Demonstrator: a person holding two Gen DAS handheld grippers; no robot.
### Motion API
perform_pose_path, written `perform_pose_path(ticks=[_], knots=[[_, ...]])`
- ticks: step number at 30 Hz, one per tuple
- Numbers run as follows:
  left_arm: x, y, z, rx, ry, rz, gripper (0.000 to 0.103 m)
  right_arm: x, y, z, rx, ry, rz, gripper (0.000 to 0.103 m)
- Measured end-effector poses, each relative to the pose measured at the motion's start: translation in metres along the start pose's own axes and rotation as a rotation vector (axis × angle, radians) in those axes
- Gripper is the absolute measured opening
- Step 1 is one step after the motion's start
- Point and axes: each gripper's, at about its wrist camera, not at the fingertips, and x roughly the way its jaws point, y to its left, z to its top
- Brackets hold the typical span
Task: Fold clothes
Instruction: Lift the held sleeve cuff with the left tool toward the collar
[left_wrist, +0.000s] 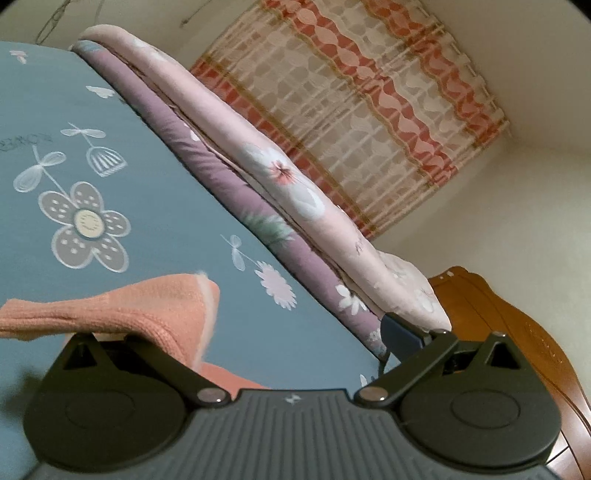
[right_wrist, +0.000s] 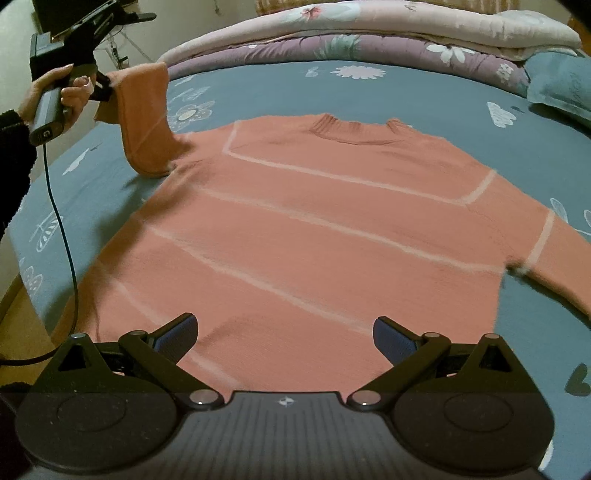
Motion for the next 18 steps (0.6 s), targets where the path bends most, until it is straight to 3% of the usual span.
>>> perform_pose_path(ticks=[18], knots=[[0.068,-0.075,-0.045,0.023,0.092,-0.079,0.101,-0.008,-0.035,-0.007,0.029,-0.033,0.026,0.103]])
